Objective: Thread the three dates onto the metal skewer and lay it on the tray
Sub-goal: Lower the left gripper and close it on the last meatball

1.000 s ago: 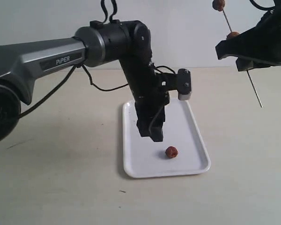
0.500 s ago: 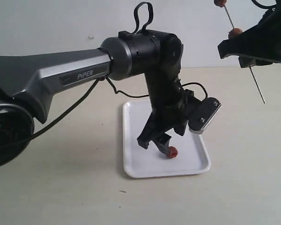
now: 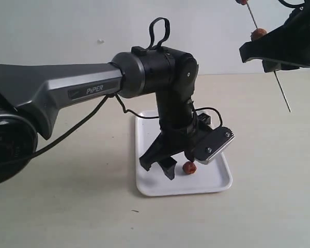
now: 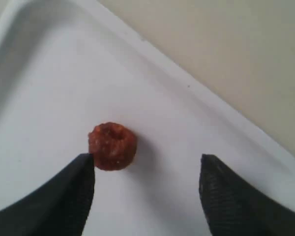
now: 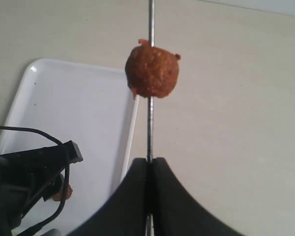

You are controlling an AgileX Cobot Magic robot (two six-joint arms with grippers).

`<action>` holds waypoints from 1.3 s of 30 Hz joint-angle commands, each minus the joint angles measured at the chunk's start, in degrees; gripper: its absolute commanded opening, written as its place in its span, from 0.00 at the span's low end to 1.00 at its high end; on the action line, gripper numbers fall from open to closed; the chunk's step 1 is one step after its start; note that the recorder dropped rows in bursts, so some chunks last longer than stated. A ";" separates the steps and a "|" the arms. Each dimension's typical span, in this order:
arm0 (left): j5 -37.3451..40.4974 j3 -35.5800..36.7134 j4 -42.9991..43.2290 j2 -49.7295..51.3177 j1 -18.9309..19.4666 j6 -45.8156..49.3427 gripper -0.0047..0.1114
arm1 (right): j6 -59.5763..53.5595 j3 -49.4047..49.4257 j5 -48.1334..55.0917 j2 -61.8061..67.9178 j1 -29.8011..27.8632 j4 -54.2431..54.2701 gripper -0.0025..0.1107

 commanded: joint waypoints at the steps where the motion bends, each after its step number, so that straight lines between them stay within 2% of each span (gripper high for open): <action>1: -3.31 0.17 -3.87 -0.43 -0.12 0.28 0.56 | 0.41 -0.31 -0.88 -0.46 -0.21 -0.51 0.02; 17: -7.05 0.17 -4.29 2.95 -0.12 2.87 0.56 | 0.41 -0.31 -0.88 -0.46 -0.21 -0.51 0.02; 18: -7.14 0.17 -4.16 3.17 -0.12 2.87 0.55 | 0.41 -0.31 -0.88 -0.46 -0.21 -0.51 0.02; 23: -6.39 0.17 -4.07 3.27 -0.12 2.87 0.32 | 0.41 -0.31 -1.37 -0.46 -0.21 -0.51 0.02; 25: -6.27 0.17 -4.07 3.27 -0.12 2.87 0.29 | 0.41 -0.31 -1.37 -0.46 -0.21 -0.51 0.02; 39: -4.63 0.17 -4.07 2.82 -0.12 2.53 0.29 | 0.41 -0.31 -1.37 -0.46 -0.21 -0.51 0.02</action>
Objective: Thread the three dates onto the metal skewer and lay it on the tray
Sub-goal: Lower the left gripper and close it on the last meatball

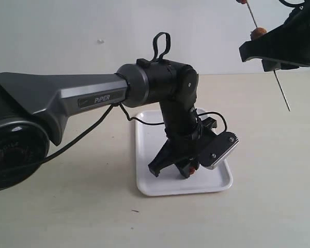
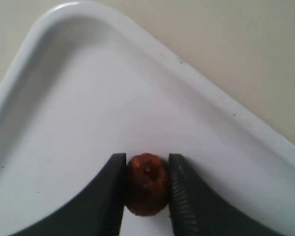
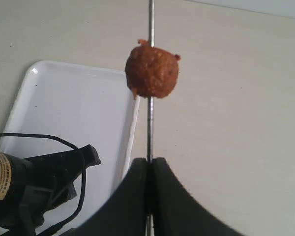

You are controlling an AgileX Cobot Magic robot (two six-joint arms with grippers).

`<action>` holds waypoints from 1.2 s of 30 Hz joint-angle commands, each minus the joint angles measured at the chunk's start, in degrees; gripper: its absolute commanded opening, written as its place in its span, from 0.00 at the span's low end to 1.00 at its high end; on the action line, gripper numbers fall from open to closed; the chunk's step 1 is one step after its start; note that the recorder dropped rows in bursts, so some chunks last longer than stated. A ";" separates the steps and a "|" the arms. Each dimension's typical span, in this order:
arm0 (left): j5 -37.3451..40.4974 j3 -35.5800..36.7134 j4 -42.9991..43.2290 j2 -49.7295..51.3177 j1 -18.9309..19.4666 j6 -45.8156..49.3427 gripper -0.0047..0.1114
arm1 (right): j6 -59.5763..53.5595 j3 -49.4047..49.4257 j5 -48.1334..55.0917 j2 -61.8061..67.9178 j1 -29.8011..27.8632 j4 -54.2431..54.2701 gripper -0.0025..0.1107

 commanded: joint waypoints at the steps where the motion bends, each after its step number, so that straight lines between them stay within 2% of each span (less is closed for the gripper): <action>1: 1.41 0.17 -0.36 0.37 -0.12 -0.23 0.29 | 0.41 -0.31 -1.06 -0.46 -0.21 -0.51 0.02; 13: 2.07 0.17 -0.04 0.26 -0.12 -0.97 0.29 | 0.41 -0.31 -0.97 -0.46 -0.21 -0.51 0.02; 20: 2.21 0.17 4.52 -0.68 -0.12 -4.68 0.29 | 0.30 -0.31 1.78 -0.46 -0.21 -0.63 0.02; 29: 2.21 0.17 4.90 -3.51 -0.12 -6.59 0.29 | 0.30 -0.31 3.26 -0.46 -0.21 -1.02 0.02; 36: 2.08 0.17 4.90 -5.49 0.14 -14.19 0.29 | 0.30 -0.31 3.87 -0.46 -0.21 -1.10 0.02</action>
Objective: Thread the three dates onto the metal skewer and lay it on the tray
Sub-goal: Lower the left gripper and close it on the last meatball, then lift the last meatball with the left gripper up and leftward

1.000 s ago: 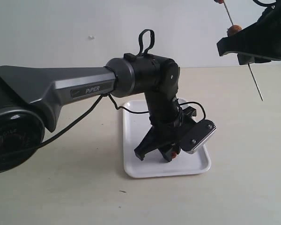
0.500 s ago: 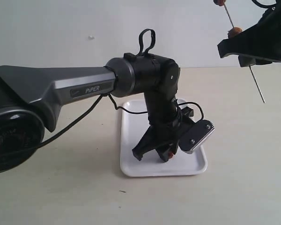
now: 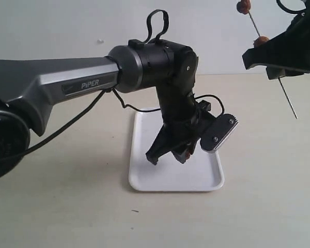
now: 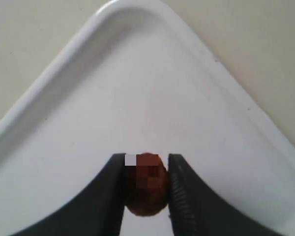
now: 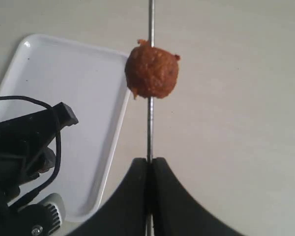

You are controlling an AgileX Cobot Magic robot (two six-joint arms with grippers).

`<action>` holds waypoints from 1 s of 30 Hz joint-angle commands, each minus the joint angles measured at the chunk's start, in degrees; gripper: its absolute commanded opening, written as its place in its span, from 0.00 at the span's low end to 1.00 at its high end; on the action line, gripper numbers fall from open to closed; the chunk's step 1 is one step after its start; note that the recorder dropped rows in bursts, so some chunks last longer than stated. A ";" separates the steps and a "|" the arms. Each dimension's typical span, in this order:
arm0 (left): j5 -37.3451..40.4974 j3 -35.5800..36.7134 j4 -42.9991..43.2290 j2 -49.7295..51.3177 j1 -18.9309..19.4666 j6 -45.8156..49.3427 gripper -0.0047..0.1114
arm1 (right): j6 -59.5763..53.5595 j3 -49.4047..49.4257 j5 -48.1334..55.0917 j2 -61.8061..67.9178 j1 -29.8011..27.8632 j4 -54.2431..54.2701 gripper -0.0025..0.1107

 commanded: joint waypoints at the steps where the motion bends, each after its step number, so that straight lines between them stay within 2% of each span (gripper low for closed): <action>1: 0.31 0.14 0.06 -1.67 0.51 -7.30 0.29 | 0.30 -0.31 0.76 -0.46 -0.21 -0.89 0.02; 6: 0.31 0.14 0.06 -2.17 2.22 -13.63 0.29 | 5.51 0.05 4.05 -0.35 -0.21 -7.14 0.02; 10: -0.53 0.03 -1.90 -2.44 3.93 -20.96 0.29 | 6.55 3.20 3.79 -0.35 -0.21 -8.18 0.02; 19: -0.43 0.03 -16.58 -2.58 9.25 -33.69 0.29 | 8.01 6.37 6.63 1.51 -0.21 -8.64 0.02; 24: -0.20 0.03 -32.19 -2.58 13.74 -36.85 0.29 | 9.49 8.96 6.52 1.51 -0.21 -10.20 0.02; 30: 2.94 0.03 -63.91 -2.58 20.06 -36.50 0.29 | 7.95 10.61 6.85 1.51 -0.10 -5.63 0.02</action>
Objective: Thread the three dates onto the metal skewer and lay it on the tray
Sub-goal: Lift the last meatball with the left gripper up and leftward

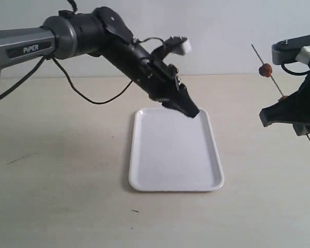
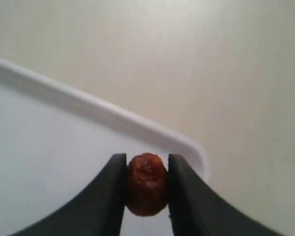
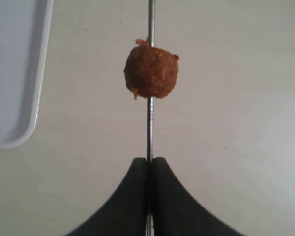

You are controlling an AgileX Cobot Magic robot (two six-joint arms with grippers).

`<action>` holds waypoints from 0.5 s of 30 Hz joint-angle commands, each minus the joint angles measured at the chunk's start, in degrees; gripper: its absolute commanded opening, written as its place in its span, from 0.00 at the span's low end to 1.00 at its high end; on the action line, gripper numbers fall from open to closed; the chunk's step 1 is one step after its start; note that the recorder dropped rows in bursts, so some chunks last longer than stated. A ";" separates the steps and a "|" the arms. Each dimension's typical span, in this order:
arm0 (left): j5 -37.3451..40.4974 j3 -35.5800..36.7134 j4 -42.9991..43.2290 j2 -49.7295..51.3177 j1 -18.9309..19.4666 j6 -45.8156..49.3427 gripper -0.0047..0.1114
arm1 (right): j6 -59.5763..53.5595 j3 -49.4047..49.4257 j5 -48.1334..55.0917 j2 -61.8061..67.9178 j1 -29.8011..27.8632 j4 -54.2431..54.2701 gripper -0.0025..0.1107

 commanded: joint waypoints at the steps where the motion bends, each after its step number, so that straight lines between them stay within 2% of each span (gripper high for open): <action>1: 3.24 0.03 -27.20 -0.74 4.62 -0.08 0.29 | -1.56 1.92 -0.80 0.07 -0.10 4.00 0.02; 4: 5.20 0.03 -40.64 -0.74 6.50 -0.32 0.29 | -2.59 3.57 -2.71 -0.14 -0.10 7.04 0.02; 7: 5.20 0.03 -47.73 -0.74 7.63 -2.46 0.29 | -7.70 4.22 -3.55 -0.36 -0.10 12.56 0.02; 15: 1.18 0.03 -49.20 -0.53 7.85 -7.33 0.29 | -23.88 4.55 -7.33 -1.54 -0.10 30.49 0.02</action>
